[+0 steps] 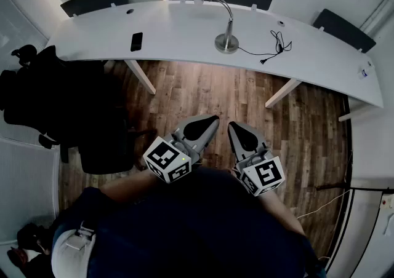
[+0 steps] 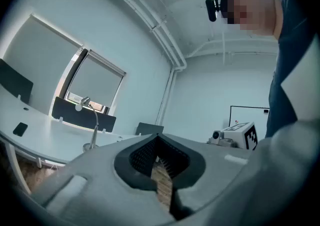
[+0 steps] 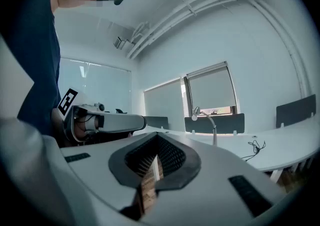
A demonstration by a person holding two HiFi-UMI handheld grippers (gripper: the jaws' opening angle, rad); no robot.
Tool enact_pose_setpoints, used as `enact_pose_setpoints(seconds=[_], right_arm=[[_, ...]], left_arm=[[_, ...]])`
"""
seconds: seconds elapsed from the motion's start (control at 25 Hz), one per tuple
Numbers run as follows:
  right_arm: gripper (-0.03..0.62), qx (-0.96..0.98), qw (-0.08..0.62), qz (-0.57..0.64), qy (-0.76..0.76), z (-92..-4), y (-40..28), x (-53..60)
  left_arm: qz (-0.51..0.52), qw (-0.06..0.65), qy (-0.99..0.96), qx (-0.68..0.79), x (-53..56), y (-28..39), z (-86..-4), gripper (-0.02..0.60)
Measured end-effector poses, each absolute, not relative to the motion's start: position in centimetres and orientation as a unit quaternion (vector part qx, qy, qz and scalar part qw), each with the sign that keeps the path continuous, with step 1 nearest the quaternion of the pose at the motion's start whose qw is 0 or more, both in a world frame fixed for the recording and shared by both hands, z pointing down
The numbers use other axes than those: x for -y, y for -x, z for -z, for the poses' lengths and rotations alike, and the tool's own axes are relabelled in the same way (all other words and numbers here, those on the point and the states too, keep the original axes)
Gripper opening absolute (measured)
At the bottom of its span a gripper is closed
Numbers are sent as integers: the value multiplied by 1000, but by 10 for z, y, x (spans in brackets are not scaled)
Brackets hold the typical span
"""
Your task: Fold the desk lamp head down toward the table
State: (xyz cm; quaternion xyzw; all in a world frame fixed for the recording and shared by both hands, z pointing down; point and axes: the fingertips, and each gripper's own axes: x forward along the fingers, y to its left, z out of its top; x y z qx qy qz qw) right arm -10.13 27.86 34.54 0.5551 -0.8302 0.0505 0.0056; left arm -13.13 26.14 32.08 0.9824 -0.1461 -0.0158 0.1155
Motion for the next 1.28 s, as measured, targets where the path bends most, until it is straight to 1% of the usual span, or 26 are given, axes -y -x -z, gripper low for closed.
enact_pose_setpoints(seconds=[0.52, 0.68, 0.88, 1.28], right_arm=[[9, 831, 13, -40, -555, -346, 92, -276], [9, 830, -4, -46, -556, -345, 86, -273], [9, 822, -19, -52, -567, -350, 69, -270], [11, 834, -30, -55, -548, -364, 15, -268]], left_arm=[[23, 120, -981, 152, -260, 123, -324, 0], [23, 121, -980, 153, -256, 118, -324, 0], [18, 122, -978, 166, -250, 110, -330, 0], [3, 100, -970, 221, -248, 65, -335, 0]])
